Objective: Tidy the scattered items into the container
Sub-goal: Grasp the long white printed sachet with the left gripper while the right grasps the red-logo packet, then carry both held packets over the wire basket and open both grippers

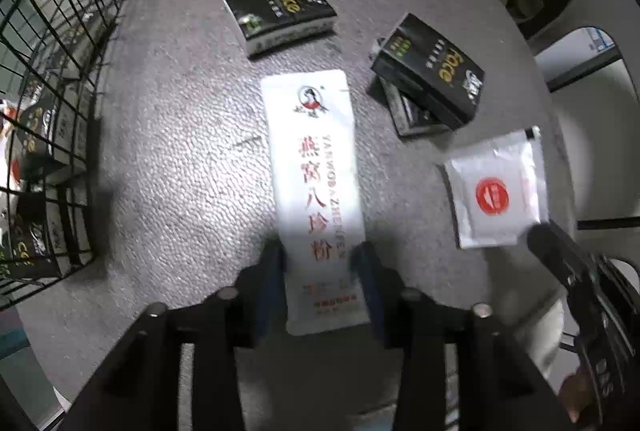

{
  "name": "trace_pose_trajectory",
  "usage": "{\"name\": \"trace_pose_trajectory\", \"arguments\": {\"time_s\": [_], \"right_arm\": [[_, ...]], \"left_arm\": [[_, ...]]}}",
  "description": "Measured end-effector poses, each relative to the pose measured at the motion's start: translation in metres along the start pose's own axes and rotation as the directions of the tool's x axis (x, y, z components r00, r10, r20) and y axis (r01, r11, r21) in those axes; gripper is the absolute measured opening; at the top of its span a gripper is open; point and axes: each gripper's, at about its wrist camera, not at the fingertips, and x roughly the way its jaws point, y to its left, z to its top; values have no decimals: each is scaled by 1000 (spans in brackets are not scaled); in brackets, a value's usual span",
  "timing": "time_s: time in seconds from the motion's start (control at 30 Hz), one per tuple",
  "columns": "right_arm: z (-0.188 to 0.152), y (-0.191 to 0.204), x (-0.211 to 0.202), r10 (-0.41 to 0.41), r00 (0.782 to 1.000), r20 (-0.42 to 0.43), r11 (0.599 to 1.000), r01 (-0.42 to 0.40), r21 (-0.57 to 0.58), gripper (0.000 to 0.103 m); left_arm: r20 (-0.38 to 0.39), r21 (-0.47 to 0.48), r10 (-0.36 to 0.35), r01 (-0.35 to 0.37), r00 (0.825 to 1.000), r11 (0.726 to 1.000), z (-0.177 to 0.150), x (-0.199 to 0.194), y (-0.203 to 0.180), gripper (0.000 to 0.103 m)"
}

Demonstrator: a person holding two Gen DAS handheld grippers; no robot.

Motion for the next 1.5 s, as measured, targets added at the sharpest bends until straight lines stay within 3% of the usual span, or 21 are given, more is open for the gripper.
{"name": "trace_pose_trajectory", "arguments": {"time_s": [0.07, 0.2, 0.3, 0.4, 0.53, 0.57, 0.77, 0.83, 0.87, 0.9, 0.93, 1.0, 1.03, 1.23, 1.37, 1.5], "right_arm": [[0, 0, 0, -1, 1000, 1, 1000, 1, 0, 2], [1, -1, 0, -4, 1000, 2, 1000, 4, -1, 2], [2, -1, -1, -6, 1000, 5, 1000, 6, 0, 2], [3, 0, -4, -6, 1000, 11, 1000, 6, -1, 2], [6, 8, -14, -5, 1000, 29, 1000, 6, -13, 2], [8, 10, -16, -5, 999, 34, 1000, 5, -14, 2], [25, 51, -42, 42, 995, 86, 997, -36, -73, 2], [33, 73, -51, 75, 992, 105, 992, -64, -107, 2], [38, 88, -55, 99, 988, 115, 988, -84, -127, 2], [42, 101, -58, 120, 985, 121, 984, -101, -146, 2], [47, 115, -59, 143, 982, 125, 978, -121, -170, 2], [57, 145, -58, 186, 974, 125, 965, -158, -209, 2], [60, 160, -56, 209, 971, 120, 957, -177, -230, 2], [65, 234, -15, 276, 960, 51, 920, -249, -301, 2], [59, 258, 15, 270, 963, 5, 914, -255, -316, 3], [54, 264, 22, 249, 968, 16, 919, -232, -318, 4]], "left_arm": [[14, 7, 17, -17, 1000, 1000, 1, 1, -5, 58], [30, 28, 88, -89, 996, 996, 3, 3, -17, 58], [32, 39, 117, -118, 993, 992, 0, 2, -20, 50], [30, 26, 92, -93, 995, 995, -3, -1, -15, 43], [39, 11, 48, -48, 998, 999, -9, -14, -9, 43], [50, 14, 49, -50, 998, 999, -9, -26, 11, 43], [142, 11, -11, 9, 990, 1000, -28, -86, 23, 42], [193, 4, -15, 15, 981, 1000, -47, -104, 6, 42], [214, -3, -20, 22, 977, 1000, -23, -111, 11, 42], [242, -17, -25, 30, 970, 999, -25, -127, 20, 42], [260, -33, -24, 34, 965, 999, 21, -121, 32, 42], [294, -64, -15, 36, 956, 997, 16, -143, 54, 42], [316, -89, -1, 31, 949, 996, 40, -145, 64, 42], [345, -217, 93, -17, 934, 976, 22, -173, 160, 42], [306, -275, 123, -36, 944, 961, 11, -163, 196, 42], [275, -296, 131, -46, 952, 954, 5, -156, 212, 44]]}}
